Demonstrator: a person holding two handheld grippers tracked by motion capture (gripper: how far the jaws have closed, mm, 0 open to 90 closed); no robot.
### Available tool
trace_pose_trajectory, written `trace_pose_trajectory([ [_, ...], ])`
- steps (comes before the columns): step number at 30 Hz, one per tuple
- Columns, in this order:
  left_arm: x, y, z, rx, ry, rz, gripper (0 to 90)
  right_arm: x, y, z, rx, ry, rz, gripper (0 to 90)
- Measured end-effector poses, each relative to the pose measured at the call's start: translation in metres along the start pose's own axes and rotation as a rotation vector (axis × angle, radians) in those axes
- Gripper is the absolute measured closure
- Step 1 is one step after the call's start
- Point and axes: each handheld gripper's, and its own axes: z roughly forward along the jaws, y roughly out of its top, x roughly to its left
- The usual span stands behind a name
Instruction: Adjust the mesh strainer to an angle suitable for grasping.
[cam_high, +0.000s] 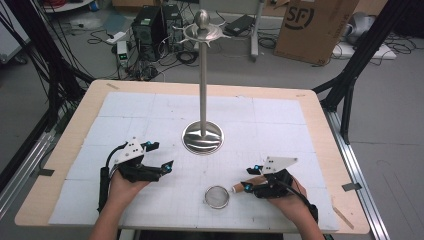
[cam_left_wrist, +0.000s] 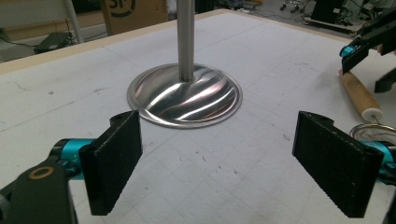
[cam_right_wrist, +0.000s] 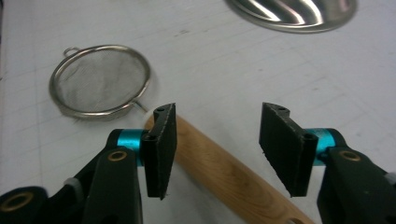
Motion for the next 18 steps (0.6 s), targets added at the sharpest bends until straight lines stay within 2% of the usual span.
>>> trace_pose_trajectory([
  [1, 0.000, 0.000, 0.000, 0.001, -0.002, 0.000, 16.5, 0.003, 0.000, 0.004, 0.017, 0.011, -0.023, 43.0],
  [3, -0.001, 0.000, 0.000, -0.001, 0.001, -0.001, 16.5, 0.004, 0.000, 0.005, 0.027, 0.023, -0.019, 42.4],
  [5, 0.000, 0.000, 0.000, -0.001, -0.001, 0.001, 16.5, 0.006, 0.000, 0.013, 0.052, 0.036, -0.042, 41.6],
  [9, 0.000, 0.000, 0.000, -0.001, 0.001, -0.002, 16.7, 0.007, 0.001, 0.017, 0.074, 0.050, -0.043, 43.0],
  [11, 0.001, 0.000, 0.000, -0.002, 0.002, -0.003, 16.7, 0.005, 0.001, 0.019, 0.077, 0.047, -0.039, 45.9],
  [18, 0.001, 0.000, 0.000, -0.007, -0.001, -0.007, 16.7, 0.001, 0.006, 0.020, 0.074, -0.013, 0.012, 56.1],
])
